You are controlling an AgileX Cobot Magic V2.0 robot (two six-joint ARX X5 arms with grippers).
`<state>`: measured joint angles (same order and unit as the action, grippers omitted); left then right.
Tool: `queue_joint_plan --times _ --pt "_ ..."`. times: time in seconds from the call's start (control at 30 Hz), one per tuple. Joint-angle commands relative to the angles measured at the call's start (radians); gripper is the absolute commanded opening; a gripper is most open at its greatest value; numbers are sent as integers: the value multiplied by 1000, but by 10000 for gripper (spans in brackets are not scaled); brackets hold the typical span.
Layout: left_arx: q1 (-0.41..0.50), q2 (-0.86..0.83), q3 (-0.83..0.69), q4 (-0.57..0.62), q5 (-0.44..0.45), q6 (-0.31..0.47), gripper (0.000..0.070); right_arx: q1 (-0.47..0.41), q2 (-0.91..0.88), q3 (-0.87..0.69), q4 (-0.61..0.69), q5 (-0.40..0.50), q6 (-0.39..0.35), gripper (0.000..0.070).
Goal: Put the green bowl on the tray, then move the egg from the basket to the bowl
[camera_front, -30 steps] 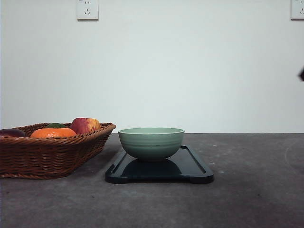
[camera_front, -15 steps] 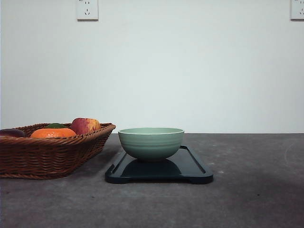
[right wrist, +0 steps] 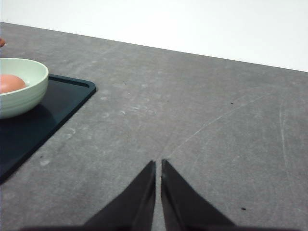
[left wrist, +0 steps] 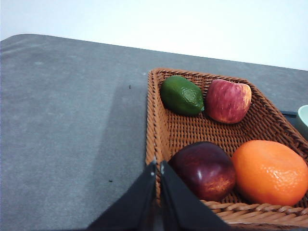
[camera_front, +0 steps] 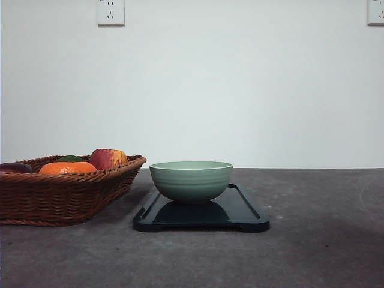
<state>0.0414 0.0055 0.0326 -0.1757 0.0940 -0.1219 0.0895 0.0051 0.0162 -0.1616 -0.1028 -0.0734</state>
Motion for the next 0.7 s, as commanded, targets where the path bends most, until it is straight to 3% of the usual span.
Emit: queue_joint_plan --times 0.0,0.67 --pt "0 -1 -19 -4 -1 8 0 0 -2 -4 4 -1 14 13" --pt "0 -1 -19 -5 -1 8 0 0 -2 -4 4 -1 14 13"
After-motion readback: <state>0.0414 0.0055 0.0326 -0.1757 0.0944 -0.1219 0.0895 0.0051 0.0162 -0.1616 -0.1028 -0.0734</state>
